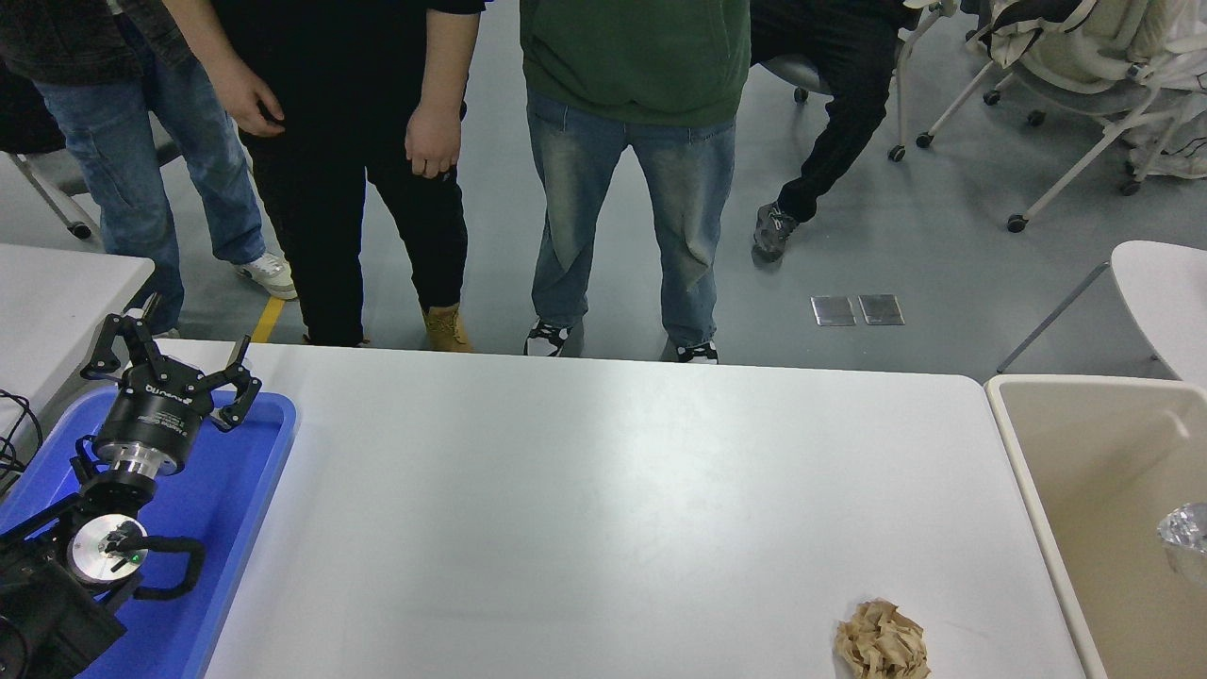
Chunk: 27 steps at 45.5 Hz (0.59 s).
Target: Clean the table surface
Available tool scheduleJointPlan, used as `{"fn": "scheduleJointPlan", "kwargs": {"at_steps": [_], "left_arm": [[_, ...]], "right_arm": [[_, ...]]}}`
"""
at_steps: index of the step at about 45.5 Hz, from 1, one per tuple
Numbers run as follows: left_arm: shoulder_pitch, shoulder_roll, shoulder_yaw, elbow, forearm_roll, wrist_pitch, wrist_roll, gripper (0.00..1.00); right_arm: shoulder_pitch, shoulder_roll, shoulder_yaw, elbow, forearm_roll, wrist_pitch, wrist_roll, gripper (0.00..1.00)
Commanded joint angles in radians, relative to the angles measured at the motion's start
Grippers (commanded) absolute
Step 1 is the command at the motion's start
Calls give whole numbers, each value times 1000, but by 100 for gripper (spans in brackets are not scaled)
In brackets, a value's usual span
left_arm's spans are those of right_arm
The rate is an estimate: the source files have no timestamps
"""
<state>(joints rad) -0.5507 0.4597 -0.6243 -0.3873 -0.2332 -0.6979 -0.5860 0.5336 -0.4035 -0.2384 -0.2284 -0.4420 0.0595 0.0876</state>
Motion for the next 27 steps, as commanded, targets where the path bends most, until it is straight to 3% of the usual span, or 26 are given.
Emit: {"fn": "scheduleJointPlan", "kwargs": {"at_steps": [1, 13, 21, 27], "left_arm": [[0, -1, 0, -1, 0, 0, 0, 100], [0, 0, 0, -1, 0, 0, 0, 100], [0, 0, 0, 1, 0, 0, 0, 100], [0, 0, 0, 1, 0, 0, 0, 100]], "right_arm": [[48, 15, -1, 0, 5, -1, -3, 100], [111, 6, -12, 56, 5, -4, 4, 100], [152, -116, 4, 279, 5, -7, 8, 100], [186, -289, 97, 565, 6, -7, 12, 100]]}}
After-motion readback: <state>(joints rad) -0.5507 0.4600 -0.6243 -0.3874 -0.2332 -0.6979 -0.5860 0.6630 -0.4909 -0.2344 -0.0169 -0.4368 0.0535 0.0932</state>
